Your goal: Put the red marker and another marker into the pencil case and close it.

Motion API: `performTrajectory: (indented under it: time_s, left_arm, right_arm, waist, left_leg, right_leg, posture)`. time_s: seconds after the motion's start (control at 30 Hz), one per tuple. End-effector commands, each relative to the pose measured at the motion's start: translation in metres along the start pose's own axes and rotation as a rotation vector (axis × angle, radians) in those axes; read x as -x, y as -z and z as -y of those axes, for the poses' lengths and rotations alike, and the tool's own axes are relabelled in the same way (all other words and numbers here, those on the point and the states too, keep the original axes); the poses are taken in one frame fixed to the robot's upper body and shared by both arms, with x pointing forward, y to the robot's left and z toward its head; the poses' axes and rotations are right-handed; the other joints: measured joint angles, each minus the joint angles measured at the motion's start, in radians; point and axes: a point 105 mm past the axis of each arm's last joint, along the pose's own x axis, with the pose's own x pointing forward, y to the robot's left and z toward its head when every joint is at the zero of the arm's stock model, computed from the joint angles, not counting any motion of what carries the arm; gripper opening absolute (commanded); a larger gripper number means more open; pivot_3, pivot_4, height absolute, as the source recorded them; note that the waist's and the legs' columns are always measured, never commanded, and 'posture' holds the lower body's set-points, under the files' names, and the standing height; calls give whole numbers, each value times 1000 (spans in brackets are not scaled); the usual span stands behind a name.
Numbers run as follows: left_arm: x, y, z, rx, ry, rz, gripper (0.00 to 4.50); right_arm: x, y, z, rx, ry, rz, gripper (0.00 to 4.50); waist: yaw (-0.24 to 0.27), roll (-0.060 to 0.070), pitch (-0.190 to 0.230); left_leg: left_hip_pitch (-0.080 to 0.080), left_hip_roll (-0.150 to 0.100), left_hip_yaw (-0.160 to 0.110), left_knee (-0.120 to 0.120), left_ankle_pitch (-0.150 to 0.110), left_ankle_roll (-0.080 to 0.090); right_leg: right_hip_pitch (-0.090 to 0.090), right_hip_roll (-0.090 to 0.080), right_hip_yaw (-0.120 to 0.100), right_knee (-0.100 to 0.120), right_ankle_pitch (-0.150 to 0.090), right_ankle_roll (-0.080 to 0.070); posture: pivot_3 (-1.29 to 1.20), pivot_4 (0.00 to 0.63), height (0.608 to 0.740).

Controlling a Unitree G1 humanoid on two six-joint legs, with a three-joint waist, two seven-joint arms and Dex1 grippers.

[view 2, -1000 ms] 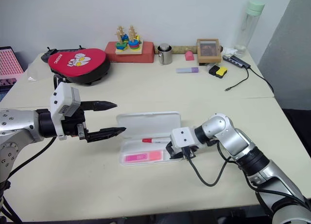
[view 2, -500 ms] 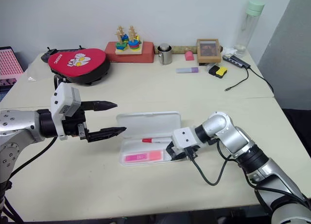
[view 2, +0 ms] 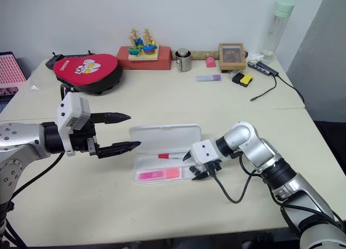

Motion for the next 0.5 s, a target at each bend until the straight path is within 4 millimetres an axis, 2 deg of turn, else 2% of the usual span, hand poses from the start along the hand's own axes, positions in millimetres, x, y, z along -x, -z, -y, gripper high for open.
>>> performTrajectory:
  time_s: [0.03, 0.3, 0.4, 0.5]
  left_arm:
    - [1, -6, -1, -30, -20, 20, 4500]
    - [0, -6, -2, -29, -22, 23, 4500]
    - [0, -5, -2, -27, -23, 24, 4500]
    - [1, -4, -2, -25, -26, 22, 4500]
  right_arm:
    - [8, -15, 8, 40, 44, 35, 3303]
    - [19, -13, 13, 9, 99, 5, 3303]
    - [22, -10, 8, -11, 100, -8, 2805]
    - [25, -12, 2, -33, 106, -3, 2125]
  waist:
    - [0, 0, 0]
    - [0, 0, 0]
    - [0, 0, 0]
    - [1, 0, 0]
  left_leg:
    - [0, 0, 0, 0, 0, 0]
    - [0, 0, 0, 0, 0, 0]
    - [0, 0, 0, 0, 0, 0]
    - [0, 0, 0, 0, 0, 0]
  right_leg:
    - [0, 0, 0, 0, 0, 0]
    - [0, 0, 0, 0, 0, -1]
    - [0, 0, 0, 0, 0, 0]
    - [0, 0, 0, 0, 0, 0]
  posture:
    - [0, 150, 740]
    - [0, 150, 740]
    - [0, 150, 740]
    - [0, 150, 740]
